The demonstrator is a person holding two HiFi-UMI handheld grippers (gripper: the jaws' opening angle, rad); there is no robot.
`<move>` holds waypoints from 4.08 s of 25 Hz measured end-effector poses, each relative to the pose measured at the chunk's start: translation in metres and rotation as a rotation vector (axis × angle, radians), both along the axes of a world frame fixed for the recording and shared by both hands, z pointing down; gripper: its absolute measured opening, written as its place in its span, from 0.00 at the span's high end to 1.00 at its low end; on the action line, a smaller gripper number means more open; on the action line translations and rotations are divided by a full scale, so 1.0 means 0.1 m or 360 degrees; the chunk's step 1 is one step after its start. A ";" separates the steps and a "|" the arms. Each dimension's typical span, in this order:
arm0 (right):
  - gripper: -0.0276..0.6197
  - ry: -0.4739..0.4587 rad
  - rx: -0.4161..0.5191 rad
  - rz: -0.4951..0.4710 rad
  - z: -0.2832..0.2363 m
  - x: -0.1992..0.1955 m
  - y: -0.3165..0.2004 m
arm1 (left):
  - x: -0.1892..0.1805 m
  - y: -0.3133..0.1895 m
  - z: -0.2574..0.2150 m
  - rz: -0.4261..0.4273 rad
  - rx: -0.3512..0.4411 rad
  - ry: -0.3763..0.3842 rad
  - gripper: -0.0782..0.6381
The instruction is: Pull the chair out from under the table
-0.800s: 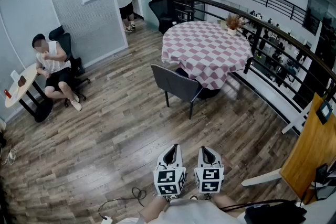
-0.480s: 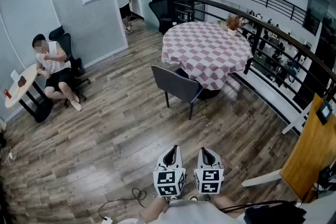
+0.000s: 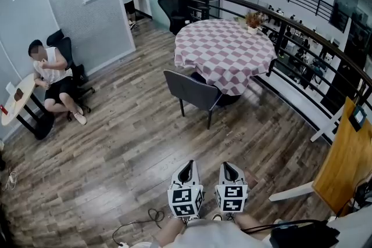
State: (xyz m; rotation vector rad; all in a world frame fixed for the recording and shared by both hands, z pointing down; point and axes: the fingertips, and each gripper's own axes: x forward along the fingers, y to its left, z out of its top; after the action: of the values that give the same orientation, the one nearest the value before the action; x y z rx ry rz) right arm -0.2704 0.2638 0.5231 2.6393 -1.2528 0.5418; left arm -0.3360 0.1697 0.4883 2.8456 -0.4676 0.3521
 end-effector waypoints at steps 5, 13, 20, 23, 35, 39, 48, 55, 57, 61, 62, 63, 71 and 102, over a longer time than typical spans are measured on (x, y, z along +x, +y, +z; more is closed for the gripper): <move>0.93 0.0010 0.0008 0.0047 -0.02 0.02 -0.21 | 0.04 -0.24 0.00 0.0018 -0.0028 0.0018 0.89; 0.93 -0.0045 -0.0040 0.0171 0.15 0.16 -0.19 | 0.27 -0.33 0.10 0.0126 -0.0037 -0.0017 0.89; 0.93 -0.0085 -0.0049 0.0218 0.26 0.58 -0.29 | 0.72 -0.41 0.19 0.0191 -0.0013 -0.0061 0.89; 0.93 -0.0098 -0.0047 0.0204 0.30 0.84 -0.41 | 0.98 -0.51 0.21 0.0187 0.0011 -0.0075 0.89; 0.93 -0.0088 -0.0075 0.0087 0.25 1.94 -0.81 | 2.02 -0.89 0.17 0.0080 -0.0014 -0.0068 0.89; 0.93 -0.0094 -0.0100 0.0073 0.26 2.27 -0.83 | 2.34 -0.95 0.17 0.0055 -0.0028 -0.0065 0.89; 0.93 -0.0093 -0.0125 0.0014 0.30 2.81 -0.87 | 2.88 -1.01 0.20 0.0009 -0.0041 -0.0064 0.89; 0.93 -0.0102 -0.0142 -0.0021 0.26 3.08 -0.89 | 3.08 -1.06 0.16 -0.0046 -0.0063 -0.0088 0.89; 0.93 -0.0116 -0.0154 -0.0035 0.25 3.16 -0.98 | 3.15 -1.16 0.17 -0.0062 -0.0074 -0.0104 0.89; 0.93 -0.0130 -0.0178 -0.0056 0.44 3.17 -1.02 | 3.19 -1.23 0.35 -0.0085 -0.0103 -0.0109 0.89; 0.93 -0.0134 -0.0182 -0.0056 0.48 3.15 -0.98 | 3.18 -1.20 0.38 -0.0088 -0.0106 -0.0108 0.89; 0.93 -0.0136 -0.0185 -0.0054 0.50 3.15 -0.95 | 3.19 -1.18 0.40 -0.0090 -0.0109 -0.0106 0.89; 0.93 -0.0131 -0.0201 -0.0008 0.53 3.61 -1.08 | 3.64 -1.38 0.44 -0.0083 -0.0128 -0.0096 0.89; 0.93 -0.0106 -0.0178 -0.0143 0.42 5.39 -2.98 | 5.34 -3.21 0.36 -0.0209 -0.0136 -0.0070 0.89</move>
State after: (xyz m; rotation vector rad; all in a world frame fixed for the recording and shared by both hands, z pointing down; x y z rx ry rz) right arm 0.2684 -0.0346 0.5651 2.4798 -1.3120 0.6694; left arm 0.1984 -0.1512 0.5239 2.7127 -0.6292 0.4001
